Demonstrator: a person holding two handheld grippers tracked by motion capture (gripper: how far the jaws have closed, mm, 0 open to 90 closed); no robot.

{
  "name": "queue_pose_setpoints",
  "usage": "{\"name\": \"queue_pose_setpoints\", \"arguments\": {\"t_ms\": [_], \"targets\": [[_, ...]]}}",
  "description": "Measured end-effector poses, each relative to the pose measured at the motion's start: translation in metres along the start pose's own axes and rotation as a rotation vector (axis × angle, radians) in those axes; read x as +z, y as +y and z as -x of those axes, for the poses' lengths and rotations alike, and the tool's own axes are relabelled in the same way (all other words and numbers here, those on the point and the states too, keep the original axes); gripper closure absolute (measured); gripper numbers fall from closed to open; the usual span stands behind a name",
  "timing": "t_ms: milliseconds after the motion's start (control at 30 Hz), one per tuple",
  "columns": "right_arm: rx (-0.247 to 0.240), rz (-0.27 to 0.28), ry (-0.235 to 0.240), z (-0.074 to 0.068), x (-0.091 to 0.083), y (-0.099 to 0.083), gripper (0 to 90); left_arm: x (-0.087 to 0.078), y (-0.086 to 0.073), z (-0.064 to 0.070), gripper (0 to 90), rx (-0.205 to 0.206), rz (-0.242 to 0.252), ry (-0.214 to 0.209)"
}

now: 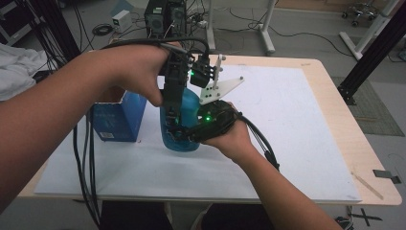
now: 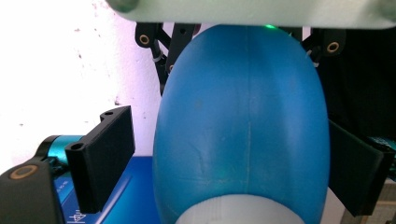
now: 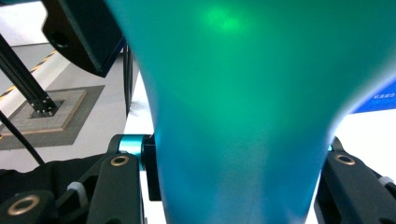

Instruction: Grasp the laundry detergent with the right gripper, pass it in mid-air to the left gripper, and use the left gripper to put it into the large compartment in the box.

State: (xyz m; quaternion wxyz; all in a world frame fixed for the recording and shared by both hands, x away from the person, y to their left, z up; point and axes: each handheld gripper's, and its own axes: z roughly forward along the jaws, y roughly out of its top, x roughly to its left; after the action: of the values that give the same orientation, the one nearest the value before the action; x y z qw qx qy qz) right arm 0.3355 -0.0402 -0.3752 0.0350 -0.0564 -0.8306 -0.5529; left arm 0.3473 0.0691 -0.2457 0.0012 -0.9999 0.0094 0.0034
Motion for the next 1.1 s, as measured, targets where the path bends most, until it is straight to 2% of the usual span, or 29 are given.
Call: {"name": "queue_pose_setpoints", "arguments": {"t_ms": [200, 233, 267, 300, 367, 533, 1100], "targets": [[-0.003, 0.003, -0.003, -0.0002, 0.0006, -0.0002, 47.1, -0.0005, 0.0001, 0.0003, 11.6, -0.004, -0.001, 0.009], [-0.002, 0.006, -0.003, -0.0002, 0.0009, -0.0001, 47.1, -0.0009, 0.0001, 0.0003, 18.2, -0.009, 0.001, 0.013], [-0.004, 0.006, -0.004, -0.0002, 0.0009, -0.0001, 47.2, -0.0025, -0.0002, 0.0005, 33.6, -0.007, 0.006, -0.001], [-0.003, 0.008, -0.003, -0.0003, 0.001, -0.0002, 47.2, -0.0039, -0.0001, 0.0015, 34.3, 0.003, 0.024, -0.016], [-0.006, 0.01, -0.006, -0.0003, 0.0011, -0.0001, 47.1, -0.0035, 0.0004, 0.0021, 34.3, 0.006, 0.012, -0.028], [-0.002, 0.01, -0.003, -0.0015, 0.0004, 0.0005, 47.1, -0.0025, 0.0019, 0.0034, 34.3, 0.001, 0.008, -0.008], [-0.005, 0.016, -0.007, -0.0015, 0.0005, 0.0009, 47.2, -0.004, 0.0012, 0.0037, 36.2, 0.001, -0.01, 0.002]]}}
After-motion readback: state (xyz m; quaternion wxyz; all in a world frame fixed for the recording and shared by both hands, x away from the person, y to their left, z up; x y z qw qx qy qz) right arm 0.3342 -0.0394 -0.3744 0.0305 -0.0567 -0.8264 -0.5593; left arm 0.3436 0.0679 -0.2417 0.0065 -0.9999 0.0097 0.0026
